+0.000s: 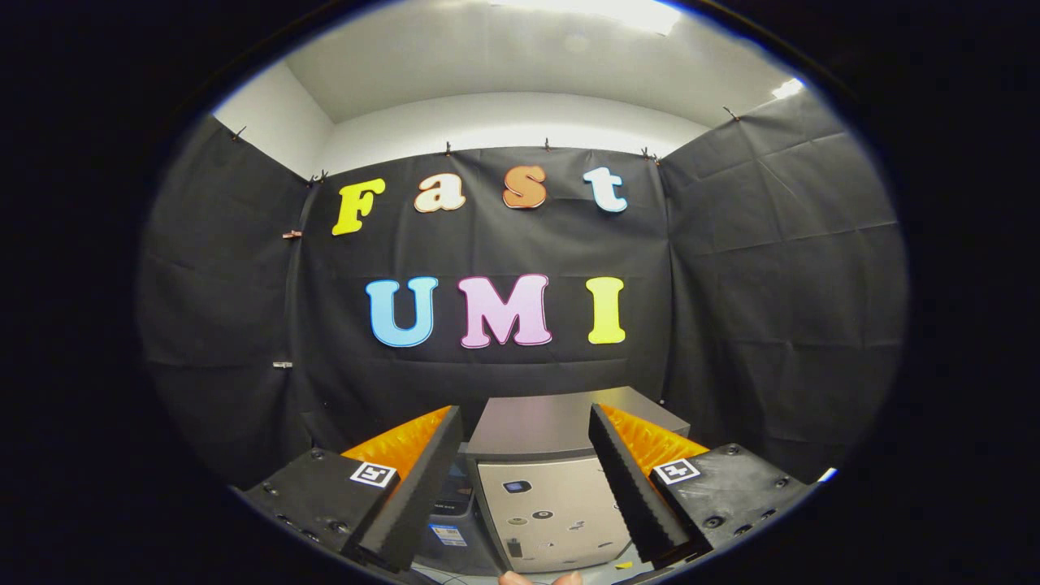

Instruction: Put the clothes into the washing machine and then close the washing machine lid.

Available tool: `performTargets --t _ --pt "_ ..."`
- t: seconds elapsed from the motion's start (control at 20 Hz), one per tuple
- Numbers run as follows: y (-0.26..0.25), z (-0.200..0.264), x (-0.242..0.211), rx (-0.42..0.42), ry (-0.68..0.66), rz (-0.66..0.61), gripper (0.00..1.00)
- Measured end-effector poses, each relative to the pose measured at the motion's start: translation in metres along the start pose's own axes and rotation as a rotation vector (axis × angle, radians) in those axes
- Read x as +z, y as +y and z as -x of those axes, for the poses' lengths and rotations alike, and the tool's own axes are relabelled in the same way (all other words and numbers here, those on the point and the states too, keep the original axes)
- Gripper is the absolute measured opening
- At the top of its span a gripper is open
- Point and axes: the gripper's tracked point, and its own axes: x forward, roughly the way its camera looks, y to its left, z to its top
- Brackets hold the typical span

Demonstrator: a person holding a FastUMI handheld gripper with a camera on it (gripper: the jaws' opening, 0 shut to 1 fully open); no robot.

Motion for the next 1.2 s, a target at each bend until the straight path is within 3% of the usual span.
performTargets --t 1.2 --pt "0.013 0.002 -0.006 0.019 0.010 0.006 0.99"
